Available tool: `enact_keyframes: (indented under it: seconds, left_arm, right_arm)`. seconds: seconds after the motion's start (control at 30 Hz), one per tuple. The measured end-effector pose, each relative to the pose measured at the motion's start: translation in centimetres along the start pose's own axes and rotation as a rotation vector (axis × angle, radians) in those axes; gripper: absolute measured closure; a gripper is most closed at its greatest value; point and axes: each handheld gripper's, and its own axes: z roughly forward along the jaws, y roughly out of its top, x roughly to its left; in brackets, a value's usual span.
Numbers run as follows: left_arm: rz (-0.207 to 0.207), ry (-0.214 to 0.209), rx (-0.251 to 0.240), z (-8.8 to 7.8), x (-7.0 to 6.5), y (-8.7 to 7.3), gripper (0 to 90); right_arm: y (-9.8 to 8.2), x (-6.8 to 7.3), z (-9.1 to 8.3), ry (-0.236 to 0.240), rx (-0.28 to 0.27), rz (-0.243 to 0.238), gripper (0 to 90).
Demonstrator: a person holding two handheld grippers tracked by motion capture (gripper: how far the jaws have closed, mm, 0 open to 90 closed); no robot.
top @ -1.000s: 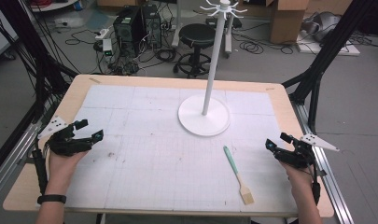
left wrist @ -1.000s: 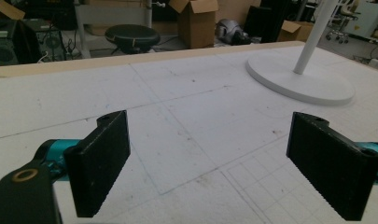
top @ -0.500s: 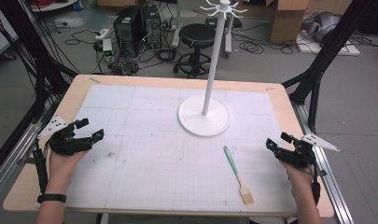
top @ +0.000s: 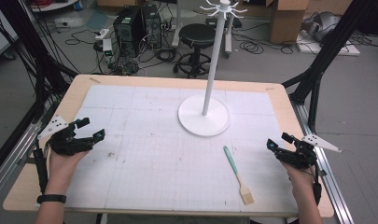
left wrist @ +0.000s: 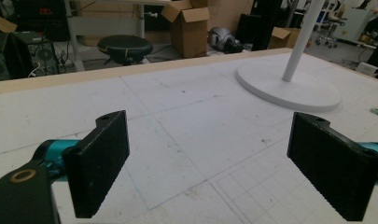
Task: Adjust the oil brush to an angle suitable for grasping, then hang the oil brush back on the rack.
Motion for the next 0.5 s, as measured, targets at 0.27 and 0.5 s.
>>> enact_keyframes:
  seconds: [0.27,0.5]
  left_arm:
    - [0.002,-0.015,-0.012,0.24,-0.05,0.21,13.5]
    - [0.003,-0.010,-0.008,0.43,-0.06,0.18,13.5]
  right_arm:
    - [0.08,0.15,-0.38,0.000,-0.004,-0.002,16.9]
    - [0.21,-0.04,-0.73,0.000,-0.009,-0.001,16.9]
